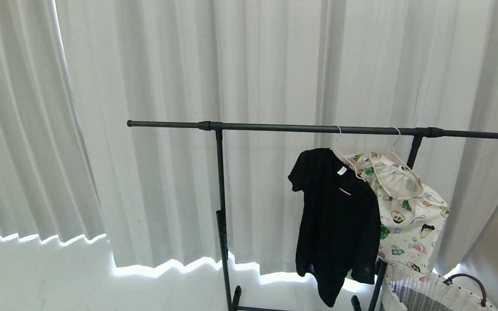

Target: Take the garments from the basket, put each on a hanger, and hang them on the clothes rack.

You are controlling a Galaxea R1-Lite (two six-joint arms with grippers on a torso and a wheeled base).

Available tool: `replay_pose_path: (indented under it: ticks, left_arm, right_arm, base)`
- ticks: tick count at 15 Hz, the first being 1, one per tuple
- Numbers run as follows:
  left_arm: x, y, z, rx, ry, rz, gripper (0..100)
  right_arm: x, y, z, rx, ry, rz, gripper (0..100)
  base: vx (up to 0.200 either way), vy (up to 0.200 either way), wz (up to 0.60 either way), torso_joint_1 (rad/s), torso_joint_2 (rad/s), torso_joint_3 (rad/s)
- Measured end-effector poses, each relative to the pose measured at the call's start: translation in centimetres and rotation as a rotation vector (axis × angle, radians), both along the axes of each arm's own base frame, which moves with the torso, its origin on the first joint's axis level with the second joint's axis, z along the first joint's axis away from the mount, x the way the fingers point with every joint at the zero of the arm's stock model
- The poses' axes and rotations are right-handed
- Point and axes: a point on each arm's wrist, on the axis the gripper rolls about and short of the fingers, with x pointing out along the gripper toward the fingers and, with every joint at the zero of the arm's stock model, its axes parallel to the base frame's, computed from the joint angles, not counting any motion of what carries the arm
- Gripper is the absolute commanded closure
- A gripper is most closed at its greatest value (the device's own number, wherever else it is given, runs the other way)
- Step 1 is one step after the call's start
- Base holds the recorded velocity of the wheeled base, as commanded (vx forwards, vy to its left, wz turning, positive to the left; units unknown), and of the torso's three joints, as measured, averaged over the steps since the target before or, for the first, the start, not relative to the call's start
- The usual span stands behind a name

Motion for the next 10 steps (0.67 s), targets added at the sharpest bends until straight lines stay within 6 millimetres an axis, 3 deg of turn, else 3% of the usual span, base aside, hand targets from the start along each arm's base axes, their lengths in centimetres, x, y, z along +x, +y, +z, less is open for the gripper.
replay_pose_path:
  ticks: [10]
  left_arm:
    - [0.00, 0.00, 0.00, -0.003, 0.000, 0.000, 0]
  right_arm:
    - [-0.43, 0.02, -0.08, 0.013, -0.053, -0.031, 0]
  base:
    - [0.000, 0.000, 0.00, 0.000, 0.00, 0.000]
